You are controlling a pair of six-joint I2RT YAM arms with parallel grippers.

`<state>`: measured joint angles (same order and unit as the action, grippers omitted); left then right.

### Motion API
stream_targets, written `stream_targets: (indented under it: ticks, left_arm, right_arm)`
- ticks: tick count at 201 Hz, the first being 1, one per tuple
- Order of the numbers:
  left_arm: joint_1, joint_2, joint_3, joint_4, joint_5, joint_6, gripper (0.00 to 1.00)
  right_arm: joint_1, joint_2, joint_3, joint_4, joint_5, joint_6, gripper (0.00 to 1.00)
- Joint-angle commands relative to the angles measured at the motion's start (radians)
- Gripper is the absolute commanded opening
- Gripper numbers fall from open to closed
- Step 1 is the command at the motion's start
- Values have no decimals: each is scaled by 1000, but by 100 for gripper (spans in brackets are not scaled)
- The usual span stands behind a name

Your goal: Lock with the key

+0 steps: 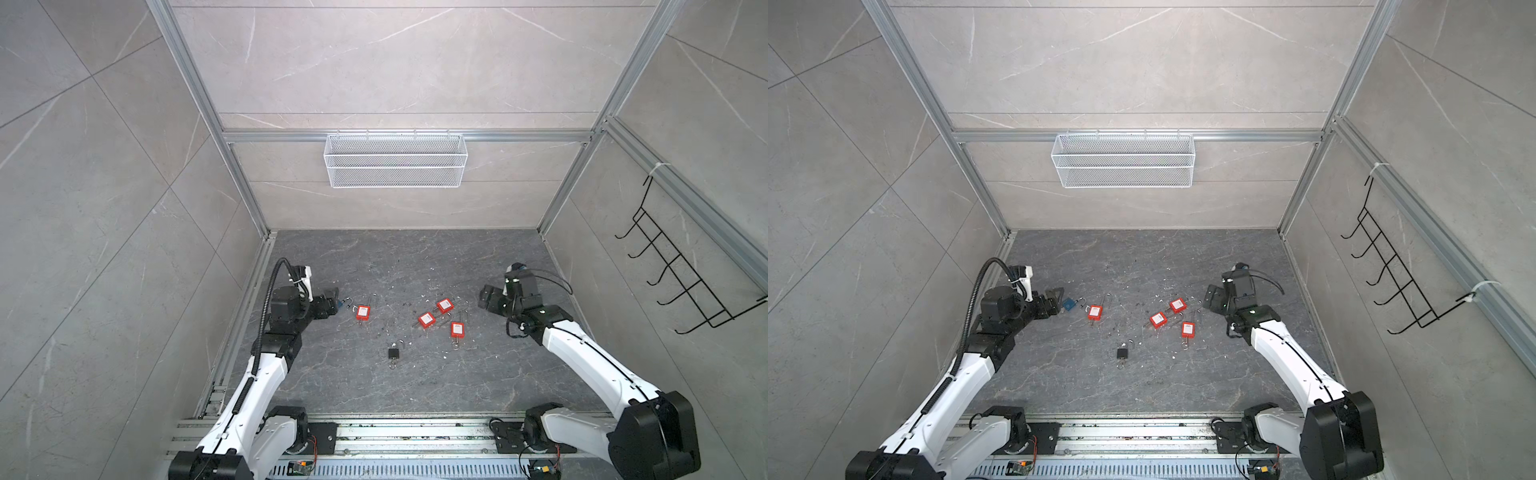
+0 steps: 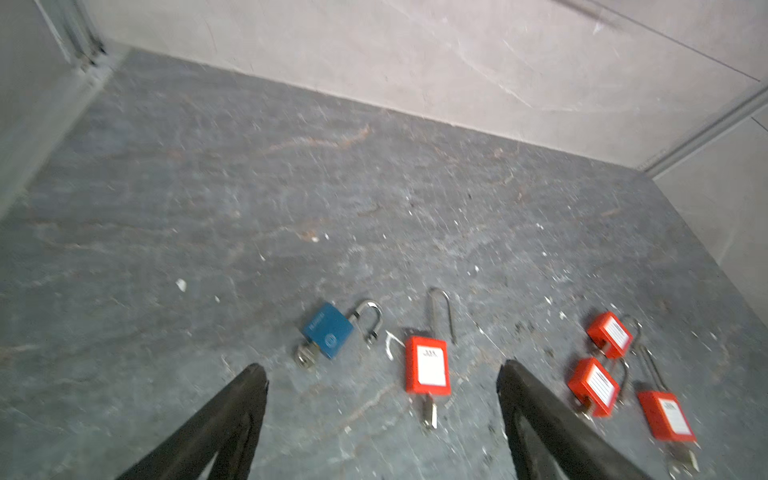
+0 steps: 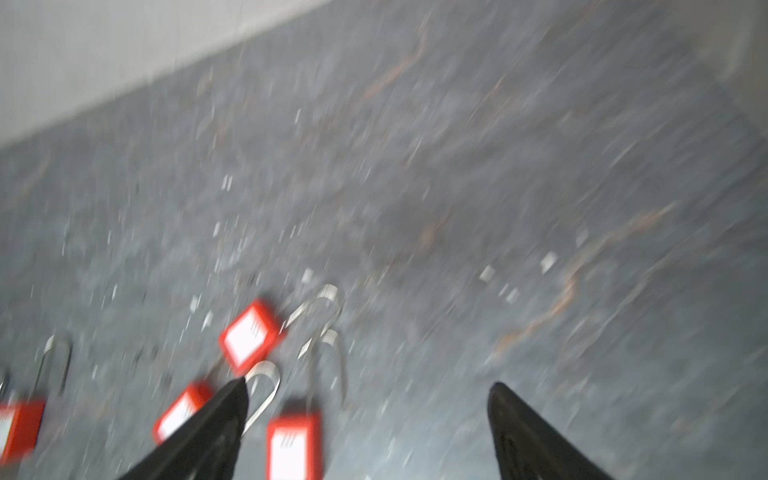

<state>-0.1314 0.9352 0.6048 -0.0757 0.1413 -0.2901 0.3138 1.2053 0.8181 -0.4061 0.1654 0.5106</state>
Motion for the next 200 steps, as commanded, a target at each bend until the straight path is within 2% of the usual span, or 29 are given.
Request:
stream_targets:
  ticks: [1,33,68,139,200]
  left_arm:
    - [-44,-28,15,-114,-3,-116,88]
    - [-98,-21,18,-157,-23,-106,87]
    - [-123,-27,17,-181,-31,-100,87]
    - [-149,9,19,-186,-42,-102,87]
    - [-162,27,26,-198,-60,-102,87]
  right_arm:
    - [102,64,44,-193,45,137,90]
    - [200,179,78,-206,71,207,88]
    - [232,286,106,-204,45,201,83]
    - [238,459,206,-243,45,146,79]
    - [238,545,254,-247,24,111,71]
